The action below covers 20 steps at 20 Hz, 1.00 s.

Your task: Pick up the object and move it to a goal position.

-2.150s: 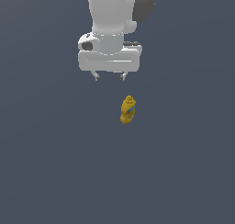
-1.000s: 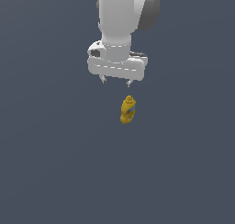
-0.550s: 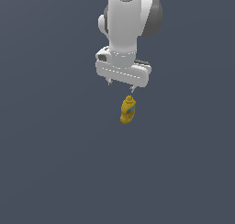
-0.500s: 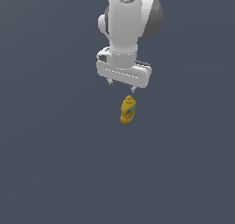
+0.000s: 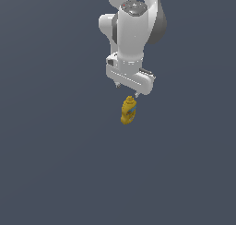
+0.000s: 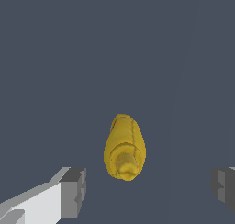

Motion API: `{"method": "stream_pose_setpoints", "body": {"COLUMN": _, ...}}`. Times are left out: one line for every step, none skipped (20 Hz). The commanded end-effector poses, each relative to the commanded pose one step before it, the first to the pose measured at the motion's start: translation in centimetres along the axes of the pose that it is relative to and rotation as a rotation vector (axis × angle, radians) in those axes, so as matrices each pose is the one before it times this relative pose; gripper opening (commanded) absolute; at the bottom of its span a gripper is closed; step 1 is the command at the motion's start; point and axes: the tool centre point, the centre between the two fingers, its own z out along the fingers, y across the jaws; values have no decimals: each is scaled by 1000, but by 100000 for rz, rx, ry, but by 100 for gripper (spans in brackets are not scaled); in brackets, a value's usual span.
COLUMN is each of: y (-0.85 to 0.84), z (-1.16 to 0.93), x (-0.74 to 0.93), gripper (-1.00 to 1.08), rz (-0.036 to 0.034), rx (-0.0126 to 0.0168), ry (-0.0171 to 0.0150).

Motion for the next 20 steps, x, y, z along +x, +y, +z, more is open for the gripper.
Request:
{"method": "stream_pose_setpoints", "body": {"y": -282, "z": 559, "x": -460, "gripper": 100, "rz": 5056, "rx": -24, "ry": -197}}
{"method": "stream_pose_setpoints", "body": {"y": -87, "z": 195, "x": -167, "gripper": 100, "rz": 1719, "rx": -17, "ry": -74}}
{"method": "stream_pose_setpoints", "body": {"y": -78, "z": 182, "x": -158, "gripper": 100, "rz": 1609, "rx": -17, "ry": -69}}
{"method": "stream_pose_setpoints", "body": {"y": -69, "z": 169, "x": -149, "gripper": 100, "rz": 1499, "rx": -17, "ry": -64}}
{"method": "stream_pose_setpoints", "body": {"y": -61, "z": 156, "x": -140, "gripper": 100, "rz": 1387, "rx": -17, "ry": -59}}
{"method": "stream_pose_setpoints", "body": {"y": -54, "z": 144, "x": -130, "gripper": 100, "rz": 1276, "rx": -16, "ry": -54}}
{"method": "stream_pose_setpoints", "body": {"y": -46, "z": 131, "x": -118, "gripper": 100, "rz": 1167, "rx": -16, "ry": -50}}
{"method": "stream_pose_setpoints", "body": {"y": -40, "z": 118, "x": -108, "gripper": 100, "rz": 1055, "rx": -15, "ry": -45}}
{"method": "stream_pose_setpoints", "body": {"y": -35, "z": 106, "x": -98, "gripper": 100, "rz": 943, "rx": -14, "ry": -40}}
{"method": "stream_pose_setpoints", "body": {"y": -30, "z": 93, "x": -87, "gripper": 100, "rz": 831, "rx": -12, "ry": -35}}
{"method": "stream_pose_setpoints", "body": {"y": -24, "z": 81, "x": -74, "gripper": 100, "rz": 724, "rx": -11, "ry": -30}}
{"method": "stream_pose_setpoints", "body": {"y": -21, "z": 68, "x": -64, "gripper": 100, "rz": 609, "rx": -10, "ry": -26}}
{"method": "stream_pose_setpoints", "body": {"y": -15, "z": 56, "x": -51, "gripper": 100, "rz": 502, "rx": -8, "ry": -21}}
{"method": "stream_pose_setpoints", "body": {"y": -14, "z": 43, "x": -43, "gripper": 100, "rz": 384, "rx": -6, "ry": -16}}
{"method": "stream_pose_setpoints", "body": {"y": -7, "z": 31, "x": -26, "gripper": 100, "rz": 284, "rx": -5, "ry": -12}}
{"method": "stream_pose_setpoints", "body": {"y": -4, "z": 19, "x": -16, "gripper": 100, "rz": 169, "rx": -3, "ry": -7}}
{"method": "stream_pose_setpoints", "body": {"y": 2, "z": 6, "x": 0, "gripper": 100, "rz": 69, "rx": -1, "ry": -3}}
{"method": "stream_pose_setpoints", "body": {"y": 2, "z": -28, "x": 14, "gripper": 100, "rz": -402, "rx": -14, "ry": -1}}
{"method": "stream_pose_setpoints", "body": {"y": 0, "z": 28, "x": -2, "gripper": 100, "rz": 0, "rx": 0, "ry": 0}}
{"method": "stream_pose_setpoints", "body": {"y": 0, "z": 84, "x": -5, "gripper": 100, "rz": 0, "rx": 0, "ry": 0}}
